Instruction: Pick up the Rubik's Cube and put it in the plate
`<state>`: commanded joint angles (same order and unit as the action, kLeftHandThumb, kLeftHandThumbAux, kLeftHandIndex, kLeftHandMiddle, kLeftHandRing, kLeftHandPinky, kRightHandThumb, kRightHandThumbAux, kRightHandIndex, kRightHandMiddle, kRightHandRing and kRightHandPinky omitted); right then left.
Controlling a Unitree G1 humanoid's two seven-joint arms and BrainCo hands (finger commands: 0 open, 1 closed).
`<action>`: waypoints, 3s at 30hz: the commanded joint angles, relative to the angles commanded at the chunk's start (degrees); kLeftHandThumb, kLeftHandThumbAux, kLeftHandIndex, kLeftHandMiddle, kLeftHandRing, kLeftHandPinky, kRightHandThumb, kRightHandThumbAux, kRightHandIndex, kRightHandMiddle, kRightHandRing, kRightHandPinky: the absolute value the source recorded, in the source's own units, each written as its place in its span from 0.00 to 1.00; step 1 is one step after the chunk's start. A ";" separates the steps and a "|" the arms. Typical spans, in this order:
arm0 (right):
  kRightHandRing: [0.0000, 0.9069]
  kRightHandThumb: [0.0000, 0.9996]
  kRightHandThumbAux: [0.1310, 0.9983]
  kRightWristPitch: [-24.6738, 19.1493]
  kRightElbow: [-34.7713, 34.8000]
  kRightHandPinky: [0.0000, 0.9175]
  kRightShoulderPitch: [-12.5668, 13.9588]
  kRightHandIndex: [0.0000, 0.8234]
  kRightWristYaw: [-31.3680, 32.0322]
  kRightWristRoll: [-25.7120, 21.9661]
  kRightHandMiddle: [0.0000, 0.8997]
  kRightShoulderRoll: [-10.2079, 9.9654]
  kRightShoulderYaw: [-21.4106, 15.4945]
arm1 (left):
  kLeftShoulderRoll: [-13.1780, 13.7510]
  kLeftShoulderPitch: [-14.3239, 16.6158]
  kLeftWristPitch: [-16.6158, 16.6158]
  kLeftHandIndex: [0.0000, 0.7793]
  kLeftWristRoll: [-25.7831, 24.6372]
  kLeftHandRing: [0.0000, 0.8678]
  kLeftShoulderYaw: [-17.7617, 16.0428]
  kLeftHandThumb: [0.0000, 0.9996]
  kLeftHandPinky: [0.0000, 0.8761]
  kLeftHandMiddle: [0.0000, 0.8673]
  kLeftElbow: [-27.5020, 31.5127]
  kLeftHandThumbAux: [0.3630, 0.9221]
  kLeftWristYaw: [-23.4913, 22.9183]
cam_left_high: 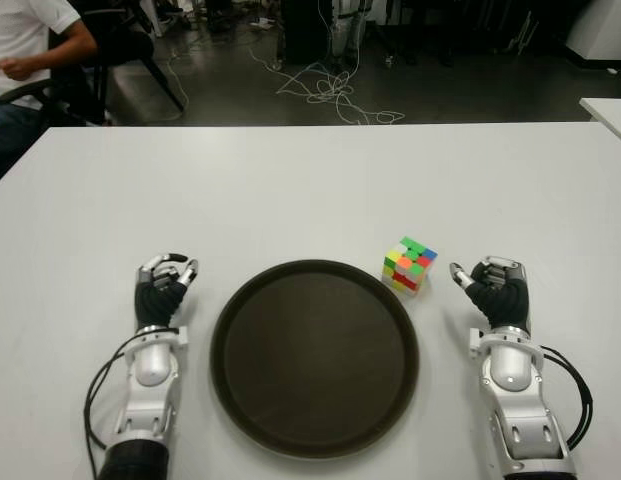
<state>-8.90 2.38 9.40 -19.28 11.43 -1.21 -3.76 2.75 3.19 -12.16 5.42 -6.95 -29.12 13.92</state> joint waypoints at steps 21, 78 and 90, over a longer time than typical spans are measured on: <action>0.92 0.33 0.81 0.68 -0.16 0.91 0.32 0.92 0.13 0.53 0.92 0.54 0.54 | 0.06 -0.04 0.92 0.57 1.32 0.95 0.34 0.72 0.92 0.95 0.20 0.60 1.38; 0.01 0.00 0.79 24.52 -9.89 0.00 -0.26 0.01 -2.05 5.06 0.01 3.85 0.76 | -0.40 -0.08 -0.06 0.57 -0.15 0.96 -0.27 0.72 0.93 0.96 -0.27 0.60 0.49; 0.00 0.00 0.76 28.75 -11.71 0.00 -0.84 0.00 1.21 7.74 0.00 6.20 1.10 | -0.21 -0.09 0.06 0.57 0.39 0.96 0.00 0.72 0.93 0.96 -0.47 0.60 0.57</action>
<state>19.85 -9.32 8.56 -18.07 19.17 4.99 -2.65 2.55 3.10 -12.10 5.80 -6.95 -29.59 14.49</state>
